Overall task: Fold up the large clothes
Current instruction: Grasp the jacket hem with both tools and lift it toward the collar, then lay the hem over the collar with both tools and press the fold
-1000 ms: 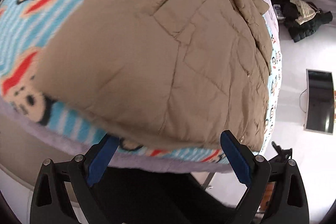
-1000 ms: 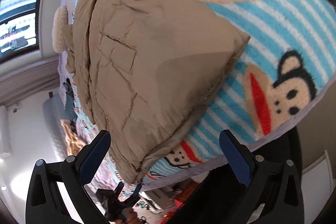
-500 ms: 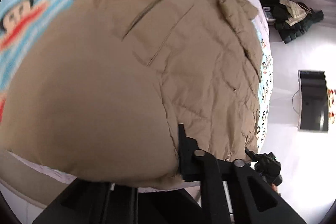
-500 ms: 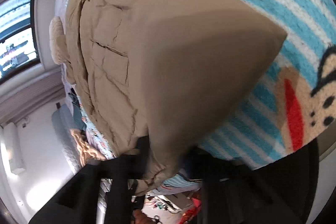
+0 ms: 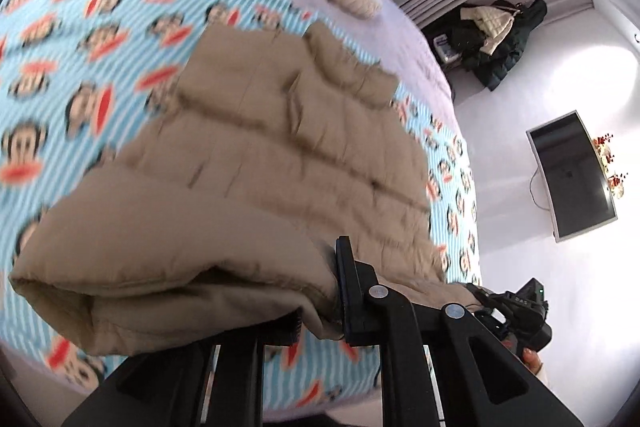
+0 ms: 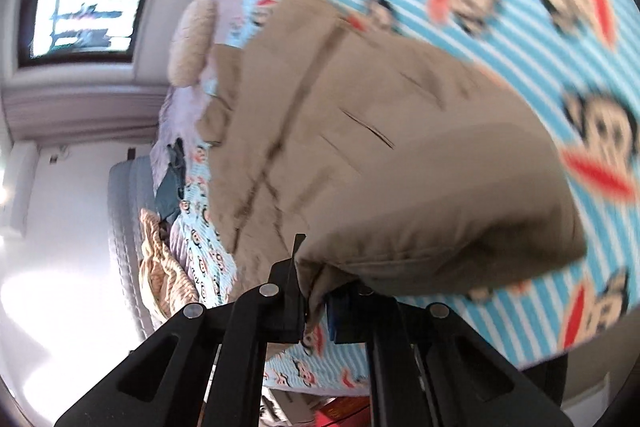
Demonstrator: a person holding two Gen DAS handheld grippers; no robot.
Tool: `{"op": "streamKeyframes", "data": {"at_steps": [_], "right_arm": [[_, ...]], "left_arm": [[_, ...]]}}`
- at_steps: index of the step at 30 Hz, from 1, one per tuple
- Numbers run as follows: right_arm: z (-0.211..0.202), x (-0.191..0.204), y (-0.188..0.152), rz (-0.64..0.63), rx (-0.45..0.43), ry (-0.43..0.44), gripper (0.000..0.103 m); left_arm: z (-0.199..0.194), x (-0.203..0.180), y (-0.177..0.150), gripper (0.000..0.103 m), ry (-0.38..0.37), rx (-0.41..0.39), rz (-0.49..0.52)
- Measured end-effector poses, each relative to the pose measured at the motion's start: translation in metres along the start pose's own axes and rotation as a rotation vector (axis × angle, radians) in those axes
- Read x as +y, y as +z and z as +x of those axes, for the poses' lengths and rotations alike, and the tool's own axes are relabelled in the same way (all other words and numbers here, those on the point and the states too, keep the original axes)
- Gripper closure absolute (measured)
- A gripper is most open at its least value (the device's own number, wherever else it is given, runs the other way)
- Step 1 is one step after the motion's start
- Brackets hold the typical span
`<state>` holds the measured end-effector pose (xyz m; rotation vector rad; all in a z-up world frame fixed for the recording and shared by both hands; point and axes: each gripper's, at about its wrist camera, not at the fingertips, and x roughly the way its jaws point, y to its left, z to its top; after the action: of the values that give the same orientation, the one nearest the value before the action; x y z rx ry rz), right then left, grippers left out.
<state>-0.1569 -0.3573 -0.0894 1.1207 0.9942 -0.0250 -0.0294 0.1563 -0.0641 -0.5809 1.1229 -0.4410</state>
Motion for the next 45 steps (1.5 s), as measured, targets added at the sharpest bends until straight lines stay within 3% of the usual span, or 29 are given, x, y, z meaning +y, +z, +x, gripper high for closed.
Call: {"op": "streamKeyframes", "data": {"at_steps": [9, 16, 21, 27, 35, 37, 38, 39, 41, 42, 44, 45], "right_arm": [[0.032, 0.095, 0.104, -0.178, 0.005, 0.041, 0.095], [0.088, 0.143, 0.179, -0.290, 0.047, 0.009, 0.095], [0.136, 0.150, 0.210, -0.310, 0.057, -0.054, 0.095], [0.198, 0.126, 0.242, -0.274, 0.039, -0.112, 0.095], [0.246, 0.103, 0.248, -0.242, 0.007, -0.118, 0.095], [0.245, 0.105, 0.248, -0.249, 0.015, -0.129, 0.094], [0.242, 0.108, 0.248, -0.257, 0.022, -0.133, 0.093], [0.239, 0.112, 0.247, -0.266, 0.028, -0.140, 0.090], [0.228, 0.120, 0.244, -0.295, 0.030, -0.149, 0.080], [0.219, 0.125, 0.242, -0.315, 0.017, -0.153, 0.065], [0.199, 0.136, 0.234, -0.365, -0.034, -0.158, 0.048], [0.193, 0.139, 0.231, -0.384, -0.044, -0.163, 0.048]], "left_arm": [[0.023, -0.059, 0.102, 0.087, 0.095, -0.125, 0.093], [0.065, -0.064, 0.162, 0.087, 0.210, -0.169, 0.084], [0.113, -0.042, 0.193, 0.087, 0.270, -0.139, 0.075], [0.180, -0.007, 0.223, 0.087, 0.312, -0.085, 0.109], [0.232, 0.037, 0.234, 0.086, 0.308, -0.065, 0.080], [0.229, 0.033, 0.231, 0.080, 0.317, -0.078, 0.106], [0.225, 0.029, 0.230, 0.069, 0.323, -0.085, 0.121], [0.219, 0.025, 0.228, 0.048, 0.334, -0.096, 0.130], [0.195, 0.014, 0.222, 0.028, 0.336, -0.162, 0.147], [0.185, 0.009, 0.221, 0.028, 0.317, -0.183, 0.163], [0.171, -0.005, 0.217, 0.028, 0.311, -0.194, 0.212], [0.169, -0.011, 0.216, 0.028, 0.309, -0.191, 0.235]]}}
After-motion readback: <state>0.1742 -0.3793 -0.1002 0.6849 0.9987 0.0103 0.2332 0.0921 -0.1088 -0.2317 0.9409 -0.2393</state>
